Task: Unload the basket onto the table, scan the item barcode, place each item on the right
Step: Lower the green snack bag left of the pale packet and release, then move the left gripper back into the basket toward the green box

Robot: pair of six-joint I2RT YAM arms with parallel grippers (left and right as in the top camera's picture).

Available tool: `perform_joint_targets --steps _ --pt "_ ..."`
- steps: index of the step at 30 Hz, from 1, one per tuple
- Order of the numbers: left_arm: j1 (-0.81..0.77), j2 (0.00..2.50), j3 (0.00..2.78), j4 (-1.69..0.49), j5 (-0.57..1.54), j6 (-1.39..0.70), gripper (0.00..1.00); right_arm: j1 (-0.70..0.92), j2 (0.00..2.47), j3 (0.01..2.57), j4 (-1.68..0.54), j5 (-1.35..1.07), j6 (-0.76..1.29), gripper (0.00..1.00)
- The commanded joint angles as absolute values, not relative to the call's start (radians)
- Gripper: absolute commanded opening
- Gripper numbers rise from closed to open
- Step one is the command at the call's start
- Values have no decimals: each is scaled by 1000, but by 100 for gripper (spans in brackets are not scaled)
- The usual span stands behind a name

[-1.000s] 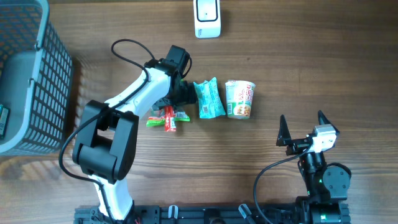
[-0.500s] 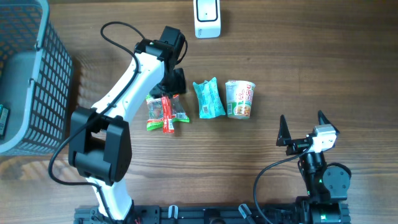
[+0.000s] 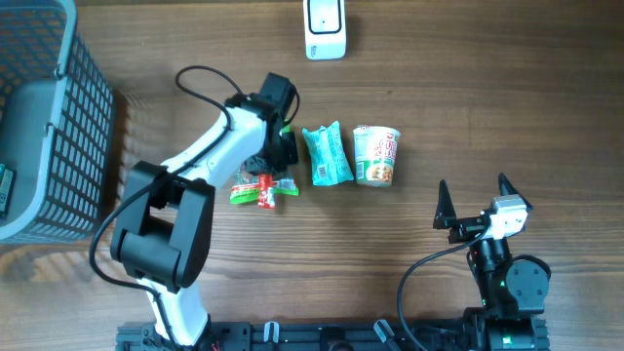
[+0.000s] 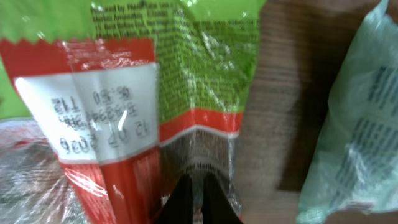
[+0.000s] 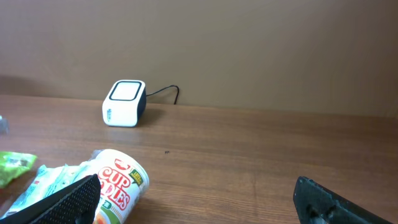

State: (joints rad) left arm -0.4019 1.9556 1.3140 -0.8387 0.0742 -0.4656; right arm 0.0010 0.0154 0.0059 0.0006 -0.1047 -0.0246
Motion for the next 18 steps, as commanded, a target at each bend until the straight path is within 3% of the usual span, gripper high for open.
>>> perform_joint_targets --steps 1,18 --pt "-428 1945 1266 -804 93 -477 4 -4 9 5 6 -106 -24 100" --pt "-311 1768 1400 -955 89 -449 18 -4 9 5 6 -106 -24 100"
